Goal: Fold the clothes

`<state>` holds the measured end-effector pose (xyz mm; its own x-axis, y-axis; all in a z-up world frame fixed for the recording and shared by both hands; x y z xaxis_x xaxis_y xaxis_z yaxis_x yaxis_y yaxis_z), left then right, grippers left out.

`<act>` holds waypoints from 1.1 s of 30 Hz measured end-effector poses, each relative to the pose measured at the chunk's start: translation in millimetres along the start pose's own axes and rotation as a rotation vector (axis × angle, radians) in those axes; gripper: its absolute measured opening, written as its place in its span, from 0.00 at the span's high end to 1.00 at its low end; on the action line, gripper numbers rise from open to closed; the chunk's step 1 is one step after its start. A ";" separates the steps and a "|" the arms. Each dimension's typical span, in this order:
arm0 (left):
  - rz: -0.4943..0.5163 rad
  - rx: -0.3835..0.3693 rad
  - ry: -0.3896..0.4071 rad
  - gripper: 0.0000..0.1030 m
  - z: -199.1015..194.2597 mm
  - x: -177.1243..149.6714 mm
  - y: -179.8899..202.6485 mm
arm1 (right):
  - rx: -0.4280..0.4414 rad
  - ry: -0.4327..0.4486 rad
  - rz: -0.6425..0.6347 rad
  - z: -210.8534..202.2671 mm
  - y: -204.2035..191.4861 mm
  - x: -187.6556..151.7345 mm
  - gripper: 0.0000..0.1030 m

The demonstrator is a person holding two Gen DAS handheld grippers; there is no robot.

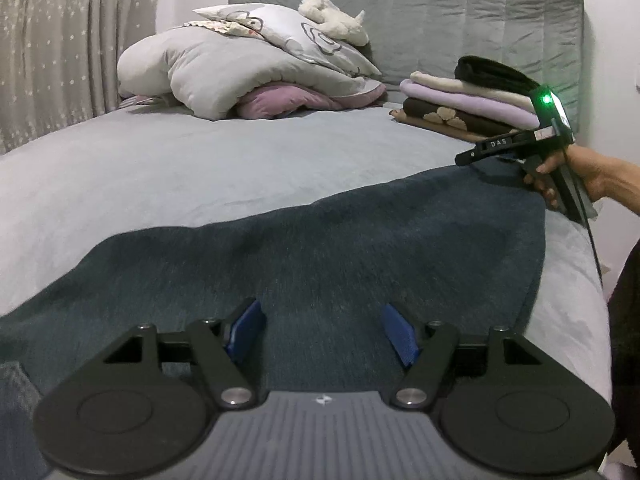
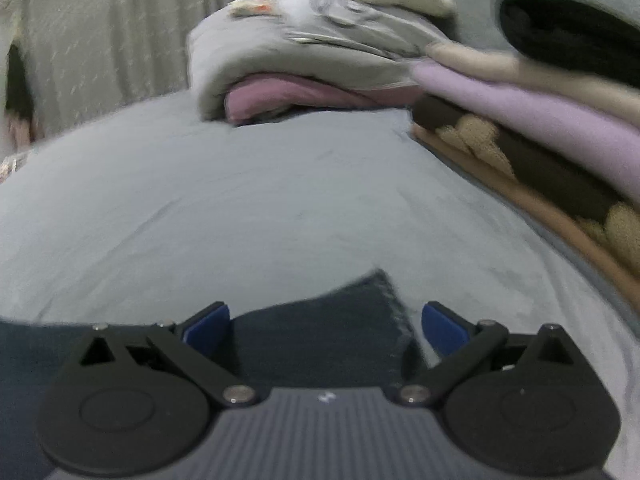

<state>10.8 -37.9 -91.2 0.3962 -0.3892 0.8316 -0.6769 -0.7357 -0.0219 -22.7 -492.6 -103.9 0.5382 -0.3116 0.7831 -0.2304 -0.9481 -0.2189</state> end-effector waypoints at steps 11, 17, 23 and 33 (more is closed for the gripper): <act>-0.145 0.254 -0.020 0.35 -26.5 3.3 -9.4 | 0.039 0.094 -0.182 -49.9 -77.8 -17.7 0.00; -0.125 0.282 -0.032 0.35 -29.2 0.0 9.7 | 0.187 0.118 -0.278 -63.6 -162.5 -60.2 0.00; -0.075 0.300 -0.008 0.34 -35.9 -17.6 21.5 | 0.213 0.083 -0.416 -60.4 -201.2 -96.9 0.00; -0.129 0.283 0.023 0.33 -51.5 -30.1 9.6 | 0.221 0.070 -0.315 -70.5 -131.1 -90.7 0.00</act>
Point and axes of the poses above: each gripper's, at about its wrist camera, not at the fingertips, and z roughly the way its jaws point, y to its right, x to its top, the point moved 7 cm from there along z, roughly the way its jaws point, and after that the axes turned 12 degrees about x, right-handed, at the moved point
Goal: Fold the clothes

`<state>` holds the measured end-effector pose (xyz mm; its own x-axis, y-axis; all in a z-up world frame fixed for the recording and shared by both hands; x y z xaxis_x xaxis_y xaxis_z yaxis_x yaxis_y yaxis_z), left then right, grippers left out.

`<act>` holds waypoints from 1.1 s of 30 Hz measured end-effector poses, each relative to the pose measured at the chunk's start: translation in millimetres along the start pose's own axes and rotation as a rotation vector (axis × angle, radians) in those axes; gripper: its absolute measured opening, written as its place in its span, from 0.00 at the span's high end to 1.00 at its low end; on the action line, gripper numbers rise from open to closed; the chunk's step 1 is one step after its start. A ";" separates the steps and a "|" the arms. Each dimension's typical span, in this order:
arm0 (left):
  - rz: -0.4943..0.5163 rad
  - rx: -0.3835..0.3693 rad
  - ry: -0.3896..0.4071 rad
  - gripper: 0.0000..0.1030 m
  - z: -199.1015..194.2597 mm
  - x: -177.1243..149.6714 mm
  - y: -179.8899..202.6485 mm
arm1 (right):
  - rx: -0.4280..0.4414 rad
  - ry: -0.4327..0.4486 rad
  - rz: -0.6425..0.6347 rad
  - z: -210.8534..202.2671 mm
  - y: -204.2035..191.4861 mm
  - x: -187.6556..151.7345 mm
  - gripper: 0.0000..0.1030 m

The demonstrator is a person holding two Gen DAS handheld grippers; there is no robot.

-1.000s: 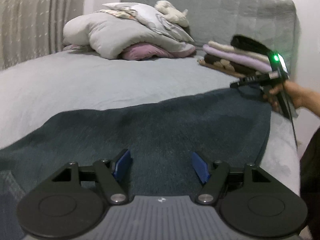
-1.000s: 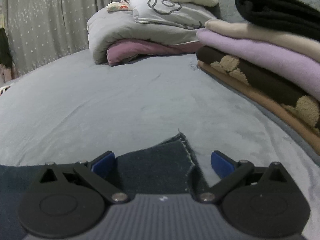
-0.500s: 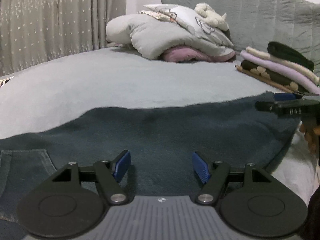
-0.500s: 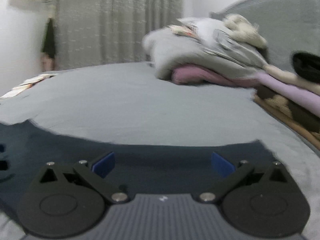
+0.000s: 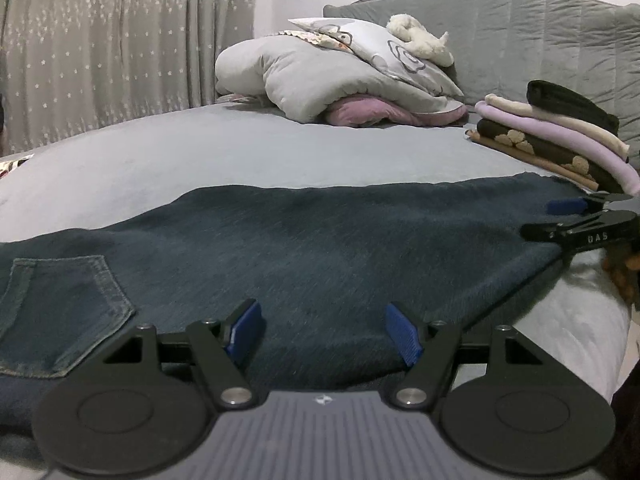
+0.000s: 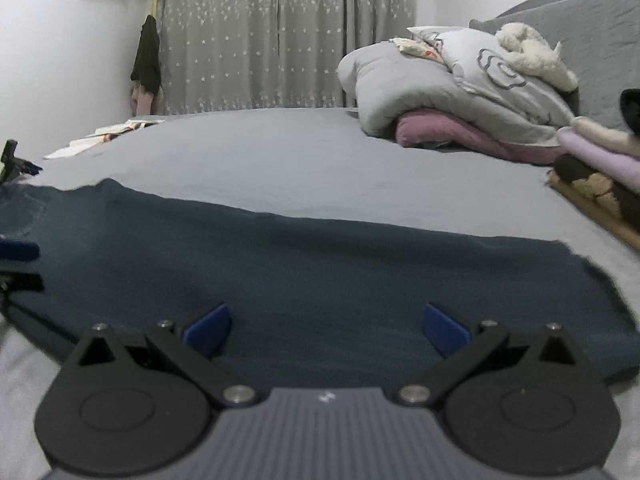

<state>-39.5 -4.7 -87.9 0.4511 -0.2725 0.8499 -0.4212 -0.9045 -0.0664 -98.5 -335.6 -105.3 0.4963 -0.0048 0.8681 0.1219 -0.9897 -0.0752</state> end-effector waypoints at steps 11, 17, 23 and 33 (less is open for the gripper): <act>0.034 0.043 -0.037 0.23 -7.1 5.3 -20.7 | -0.261 0.020 0.187 -33.6 104.3 -12.2 0.00; -0.012 0.092 -0.050 0.24 -9.7 17.7 -42.8 | -0.303 0.053 0.380 -47.9 134.5 -18.3 0.00; -0.013 0.065 -0.063 0.24 -3.3 29.4 -24.7 | -0.206 0.172 0.621 -60.5 154.3 -18.2 0.00; 0.064 0.021 -0.084 0.24 10.1 41.5 16.8 | 0.000 0.311 0.915 -81.0 172.8 -28.4 0.04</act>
Point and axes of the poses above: each gripper's, at about its wrist camera, not at the fingertips, and z roughly the way its jaws point, y to its right, x to its top, the point moved 7 cm from there along z, roughly the way its jaws point, and after that the axes turned 12 degrees about x, right-handed, at the moved point
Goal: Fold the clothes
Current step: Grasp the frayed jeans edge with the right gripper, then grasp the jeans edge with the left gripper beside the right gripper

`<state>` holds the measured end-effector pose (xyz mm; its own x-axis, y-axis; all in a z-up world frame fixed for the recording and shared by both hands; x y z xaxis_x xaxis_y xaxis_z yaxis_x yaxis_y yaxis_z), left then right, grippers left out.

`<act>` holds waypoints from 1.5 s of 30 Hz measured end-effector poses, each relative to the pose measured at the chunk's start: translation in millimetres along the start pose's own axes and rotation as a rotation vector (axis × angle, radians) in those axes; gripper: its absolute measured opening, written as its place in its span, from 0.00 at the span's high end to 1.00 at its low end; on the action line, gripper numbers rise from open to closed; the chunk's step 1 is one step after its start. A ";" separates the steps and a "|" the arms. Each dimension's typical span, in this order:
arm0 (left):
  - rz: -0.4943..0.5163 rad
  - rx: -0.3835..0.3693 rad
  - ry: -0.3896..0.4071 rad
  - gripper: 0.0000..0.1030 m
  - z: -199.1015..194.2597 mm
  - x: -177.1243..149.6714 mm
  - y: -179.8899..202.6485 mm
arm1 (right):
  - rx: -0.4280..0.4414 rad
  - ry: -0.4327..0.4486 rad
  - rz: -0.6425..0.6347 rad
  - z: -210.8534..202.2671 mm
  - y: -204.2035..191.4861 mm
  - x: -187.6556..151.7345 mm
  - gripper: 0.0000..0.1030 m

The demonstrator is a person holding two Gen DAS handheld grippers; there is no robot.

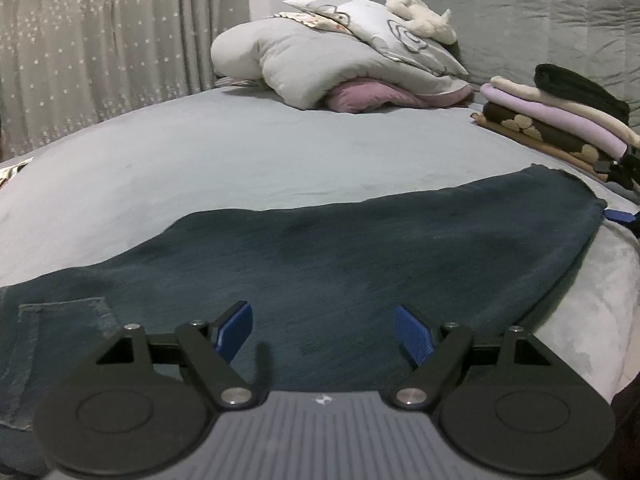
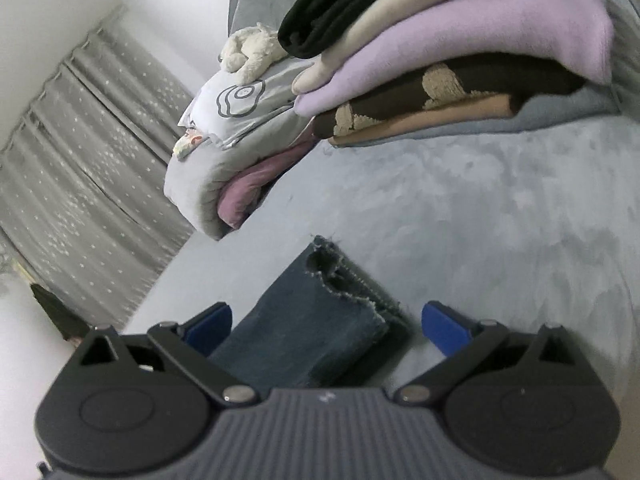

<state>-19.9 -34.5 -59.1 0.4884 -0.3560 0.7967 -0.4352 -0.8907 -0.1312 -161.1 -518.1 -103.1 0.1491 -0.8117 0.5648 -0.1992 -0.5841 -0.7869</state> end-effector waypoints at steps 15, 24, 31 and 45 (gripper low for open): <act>0.033 -0.011 -0.013 0.24 6.2 0.4 18.1 | -0.056 -0.020 0.059 10.9 0.0 -7.5 0.21; 0.007 -0.003 -0.024 0.24 7.9 -0.3 14.3 | -0.145 0.035 -0.118 22.0 -12.0 -14.2 0.80; -0.054 -0.027 -0.028 0.24 8.1 3.1 7.8 | -0.133 0.061 -0.308 18.3 -46.7 -16.9 0.87; -0.452 -0.269 -0.120 0.24 21.2 9.9 -14.9 | 0.055 -0.100 -1.044 28.2 -189.6 -115.0 0.87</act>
Point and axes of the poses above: each gripper's, at about its wrist camera, not at the fingertips, and z roughly the way its jaws point, y to its right, x to its top, the point moved 7 cm from there along z, roughly the way its jaws point, and after that the axes turned 12 degrees about x, right-handed, at the moved point
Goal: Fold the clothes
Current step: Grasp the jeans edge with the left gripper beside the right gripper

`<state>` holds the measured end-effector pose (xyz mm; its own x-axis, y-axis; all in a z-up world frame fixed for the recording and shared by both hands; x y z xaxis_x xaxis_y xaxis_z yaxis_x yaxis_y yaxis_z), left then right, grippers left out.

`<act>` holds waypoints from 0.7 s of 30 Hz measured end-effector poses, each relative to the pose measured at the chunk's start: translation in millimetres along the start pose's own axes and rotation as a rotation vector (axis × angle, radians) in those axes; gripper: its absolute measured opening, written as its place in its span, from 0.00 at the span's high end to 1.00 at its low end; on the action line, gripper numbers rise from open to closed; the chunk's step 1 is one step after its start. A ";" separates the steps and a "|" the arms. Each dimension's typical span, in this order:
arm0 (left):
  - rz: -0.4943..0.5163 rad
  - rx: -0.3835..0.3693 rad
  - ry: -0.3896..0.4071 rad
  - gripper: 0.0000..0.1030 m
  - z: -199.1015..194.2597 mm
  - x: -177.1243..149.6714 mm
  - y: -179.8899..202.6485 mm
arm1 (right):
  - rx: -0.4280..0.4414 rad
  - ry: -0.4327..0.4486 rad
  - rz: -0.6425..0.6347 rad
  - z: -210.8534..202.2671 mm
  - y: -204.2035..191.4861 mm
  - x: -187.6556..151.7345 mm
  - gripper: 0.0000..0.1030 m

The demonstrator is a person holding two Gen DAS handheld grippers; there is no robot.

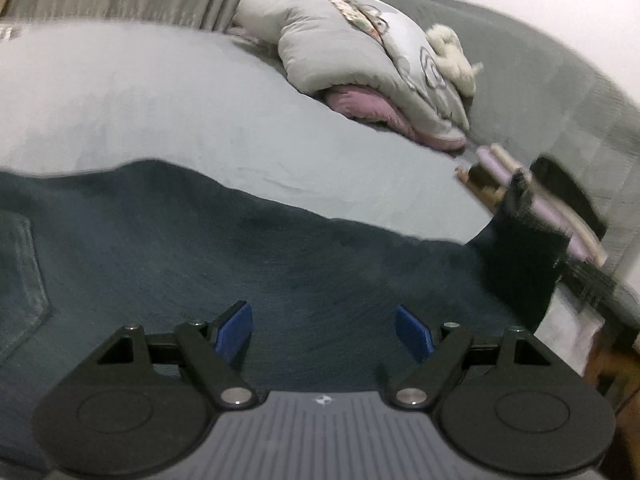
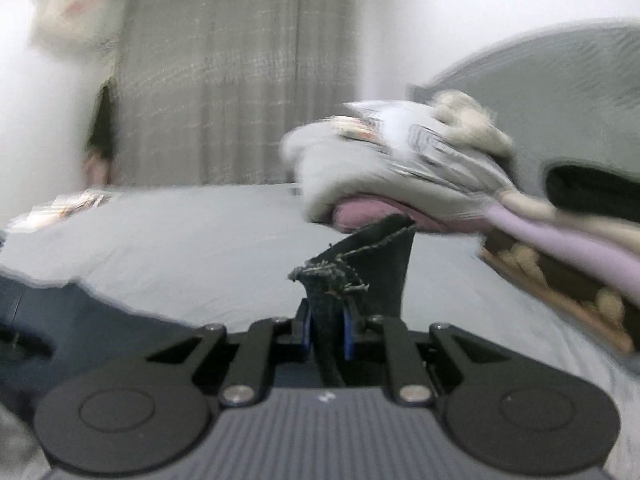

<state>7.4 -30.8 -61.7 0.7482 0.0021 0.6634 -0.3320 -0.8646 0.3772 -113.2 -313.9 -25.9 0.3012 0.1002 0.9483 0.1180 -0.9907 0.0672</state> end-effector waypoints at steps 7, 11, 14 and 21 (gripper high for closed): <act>-0.175 -0.193 -0.039 0.24 6.5 2.7 2.7 | 0.125 -0.029 -0.275 6.7 -92.9 5.3 0.87; -0.308 -0.342 -0.077 0.24 15.2 -1.2 9.2 | 0.184 -0.045 -0.381 6.5 -134.7 -0.5 0.87; -0.383 -0.390 -0.091 0.24 22.1 -2.4 10.5 | 0.205 -0.049 -0.436 5.8 -154.6 -5.8 0.88; -0.395 -0.403 -0.097 0.53 30.3 -0.4 23.4 | 0.250 -0.038 -0.589 -1.2 -203.1 -23.7 0.88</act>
<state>16.8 -66.3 -72.8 0.9028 0.2241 0.3670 -0.1948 -0.5478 0.8136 -145.5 -115.1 -61.7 0.1508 0.6292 0.7625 0.4898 -0.7175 0.4952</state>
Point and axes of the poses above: each gripper's, at about its wrist camera, not at the fingertips, and z roughly the way its jaws point, y to its right, x to its top, the point moved 7 cm from there along z, roughly the way its jaws point, and after that the axes turned 12 degrees about x, right-handed, at the moved point
